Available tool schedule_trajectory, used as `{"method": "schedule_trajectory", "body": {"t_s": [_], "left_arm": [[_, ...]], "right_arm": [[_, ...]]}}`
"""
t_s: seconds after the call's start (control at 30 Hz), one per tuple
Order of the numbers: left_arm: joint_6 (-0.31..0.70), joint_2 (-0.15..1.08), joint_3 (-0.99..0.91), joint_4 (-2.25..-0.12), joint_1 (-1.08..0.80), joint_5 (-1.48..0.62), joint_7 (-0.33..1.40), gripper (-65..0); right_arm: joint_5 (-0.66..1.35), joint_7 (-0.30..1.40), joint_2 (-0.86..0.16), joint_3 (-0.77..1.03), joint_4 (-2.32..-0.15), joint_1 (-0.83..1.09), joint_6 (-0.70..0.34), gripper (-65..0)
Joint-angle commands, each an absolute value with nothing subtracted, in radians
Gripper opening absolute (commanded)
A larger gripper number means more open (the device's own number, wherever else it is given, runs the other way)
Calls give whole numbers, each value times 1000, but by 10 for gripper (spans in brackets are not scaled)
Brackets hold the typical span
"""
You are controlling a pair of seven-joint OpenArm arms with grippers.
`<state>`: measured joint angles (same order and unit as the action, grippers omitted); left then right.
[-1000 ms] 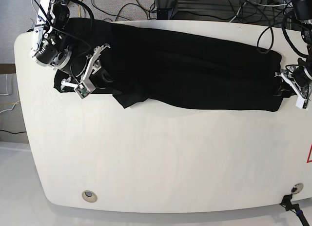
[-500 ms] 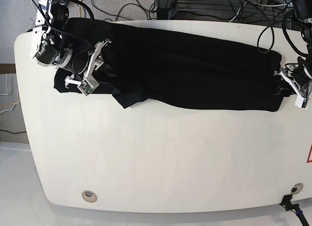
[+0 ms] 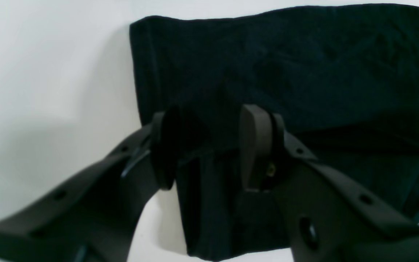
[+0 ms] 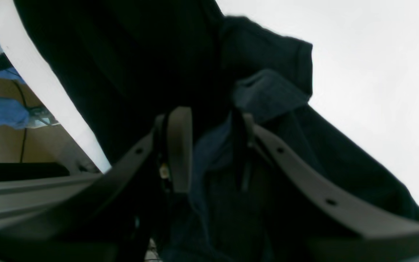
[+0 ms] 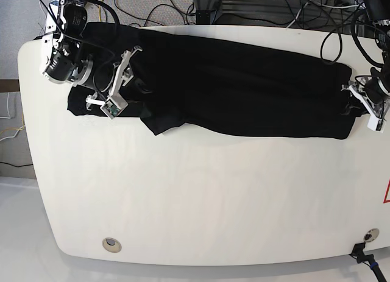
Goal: Fold the T-shirt properly
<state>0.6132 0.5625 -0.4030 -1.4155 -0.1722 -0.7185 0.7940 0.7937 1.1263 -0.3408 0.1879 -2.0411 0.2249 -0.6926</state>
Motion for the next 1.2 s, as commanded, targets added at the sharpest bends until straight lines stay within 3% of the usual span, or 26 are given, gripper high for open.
{"method": "schedule_trajectory", "body": {"t_s": [0.0,0.2,0.47,0.67,0.97,1.17], "left_arm": [[616,589,-412,-1429,-160,-733,772,-396],[619,587,-414,-1431,-160,-728,771,-394],[622,587,-413,-1432,-155,-728,767,-392],[620,587,-415,-1434,-154,-729,771,-395],[650,576,-416,-1434,-164,-738,772,-398],[648,574,-417,-1437,-163,-740,772,-397]], "right_arm": [[766,1049,-351,193,-2061,217,-698,-469],[566,946,-348,195,-2057,209,-698,-464],[372,796,-345,184,-1899,88,-562,-458],[336,805,-347,163,-1739,-37,-564,-455],[202,812,-337,-73,-1619,-96,-565,-454],[164,807,-337,-133,-1555,-112,-559,-445]]}}
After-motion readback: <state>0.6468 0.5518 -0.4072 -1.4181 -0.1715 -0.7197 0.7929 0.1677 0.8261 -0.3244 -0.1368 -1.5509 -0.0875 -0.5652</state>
